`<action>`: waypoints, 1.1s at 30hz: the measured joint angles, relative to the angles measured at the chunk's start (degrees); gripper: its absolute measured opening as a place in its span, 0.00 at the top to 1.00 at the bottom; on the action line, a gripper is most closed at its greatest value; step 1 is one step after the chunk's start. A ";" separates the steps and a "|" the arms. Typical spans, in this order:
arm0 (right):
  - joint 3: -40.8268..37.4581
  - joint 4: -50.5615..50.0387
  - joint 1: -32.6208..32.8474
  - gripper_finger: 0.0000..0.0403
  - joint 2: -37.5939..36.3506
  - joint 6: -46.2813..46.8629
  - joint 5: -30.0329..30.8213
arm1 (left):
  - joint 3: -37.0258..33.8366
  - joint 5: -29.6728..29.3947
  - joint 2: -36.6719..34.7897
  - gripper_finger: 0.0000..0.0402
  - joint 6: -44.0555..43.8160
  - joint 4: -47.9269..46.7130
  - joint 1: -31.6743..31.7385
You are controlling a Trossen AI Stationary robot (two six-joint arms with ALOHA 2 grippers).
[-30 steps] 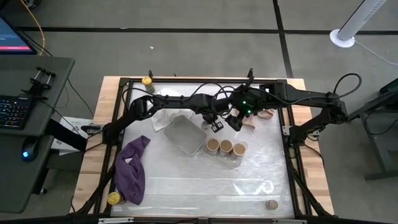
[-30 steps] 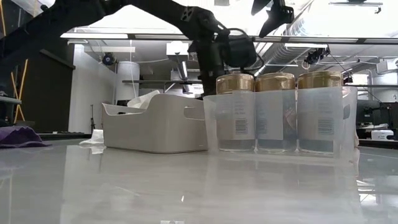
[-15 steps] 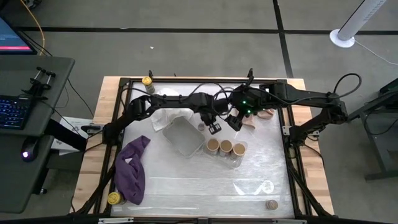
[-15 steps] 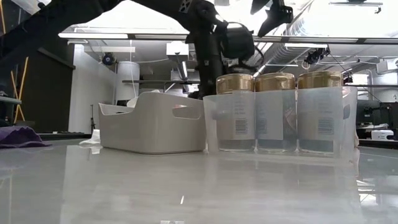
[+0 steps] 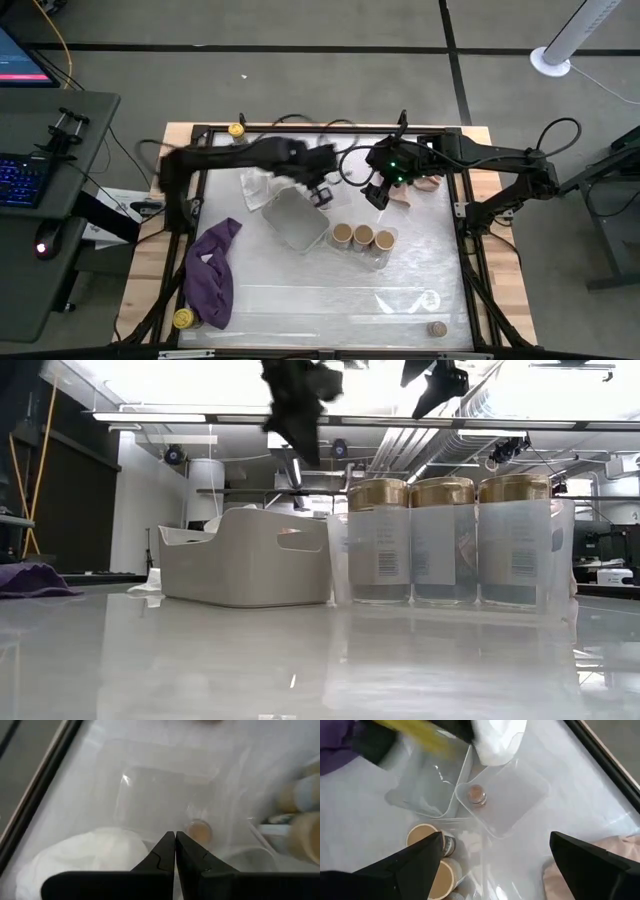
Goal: Sort spices by type
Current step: Put the brown seasoning bottle into the top transparent bin
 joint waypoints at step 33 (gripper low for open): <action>-31.37 31.25 50.86 0.43 -0.33 75.59 -28.81 | -54.55 -2.27 -56.90 1.00 -0.41 45.38 -6.89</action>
